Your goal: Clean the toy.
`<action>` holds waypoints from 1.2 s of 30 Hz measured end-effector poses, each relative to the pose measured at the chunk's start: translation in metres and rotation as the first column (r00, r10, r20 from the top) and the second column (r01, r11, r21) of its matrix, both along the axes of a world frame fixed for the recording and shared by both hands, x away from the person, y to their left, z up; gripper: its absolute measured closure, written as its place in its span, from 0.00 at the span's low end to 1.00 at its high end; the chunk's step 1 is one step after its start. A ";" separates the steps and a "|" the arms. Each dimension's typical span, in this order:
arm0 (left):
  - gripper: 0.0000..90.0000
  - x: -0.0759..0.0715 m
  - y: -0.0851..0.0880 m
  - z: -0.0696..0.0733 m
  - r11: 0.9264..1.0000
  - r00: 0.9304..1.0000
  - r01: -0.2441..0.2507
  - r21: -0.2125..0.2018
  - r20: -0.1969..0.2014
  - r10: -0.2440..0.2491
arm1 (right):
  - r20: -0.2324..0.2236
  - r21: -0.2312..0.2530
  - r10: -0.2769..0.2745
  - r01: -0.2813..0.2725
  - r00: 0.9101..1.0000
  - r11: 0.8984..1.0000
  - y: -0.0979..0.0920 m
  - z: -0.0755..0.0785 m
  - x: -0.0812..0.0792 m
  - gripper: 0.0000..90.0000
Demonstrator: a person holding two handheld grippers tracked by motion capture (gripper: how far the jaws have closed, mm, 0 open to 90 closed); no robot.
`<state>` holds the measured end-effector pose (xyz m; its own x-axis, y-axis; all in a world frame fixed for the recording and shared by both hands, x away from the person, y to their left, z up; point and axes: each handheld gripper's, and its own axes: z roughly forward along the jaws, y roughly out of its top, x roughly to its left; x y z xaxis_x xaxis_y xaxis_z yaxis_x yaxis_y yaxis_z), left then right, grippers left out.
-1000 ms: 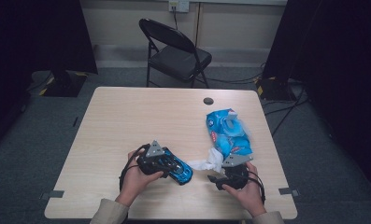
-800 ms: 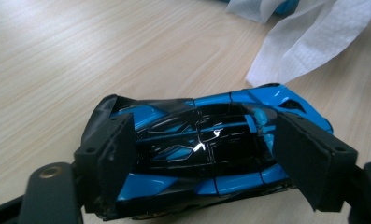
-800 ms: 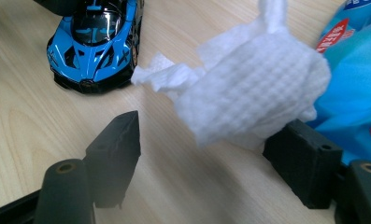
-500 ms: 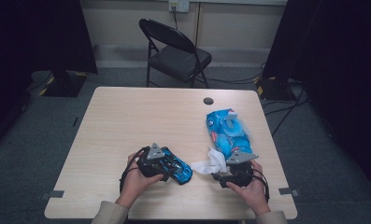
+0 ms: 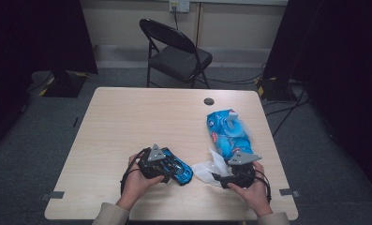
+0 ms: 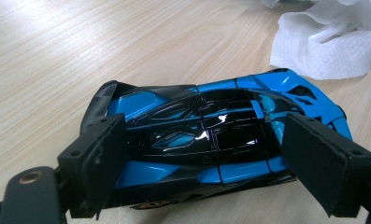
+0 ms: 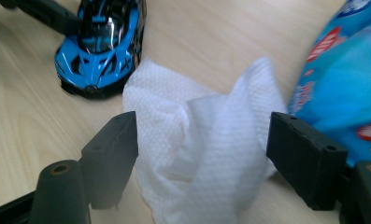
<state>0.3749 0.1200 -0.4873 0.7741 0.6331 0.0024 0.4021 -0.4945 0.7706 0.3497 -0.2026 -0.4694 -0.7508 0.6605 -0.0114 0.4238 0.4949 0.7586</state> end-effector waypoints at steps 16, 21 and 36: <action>0.15 -0.001 0.000 -0.003 1.000 1.000 0.005 -0.008 0.022 -0.005 | -0.015 -0.068 -0.067 0.066 0.998 0.996 0.021 -0.029 0.011 0.61; 0.14 -0.002 -0.001 -0.004 1.000 1.000 0.001 -0.015 0.025 -0.001 | -0.006 -0.070 -0.106 0.105 0.994 0.992 0.016 -0.029 0.014 0.92; 0.14 -0.003 -0.002 -0.004 1.000 1.000 -0.003 -0.014 0.028 0.004 | -0.065 0.020 -0.033 0.035 0.997 0.999 0.066 -0.029 0.014 0.94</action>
<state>0.3718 0.1178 -0.4914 0.7717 0.6358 0.0151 0.3817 -0.4821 0.7886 0.3632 -0.1362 -0.4988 -0.7266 0.6852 0.0507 0.4884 0.4632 0.7395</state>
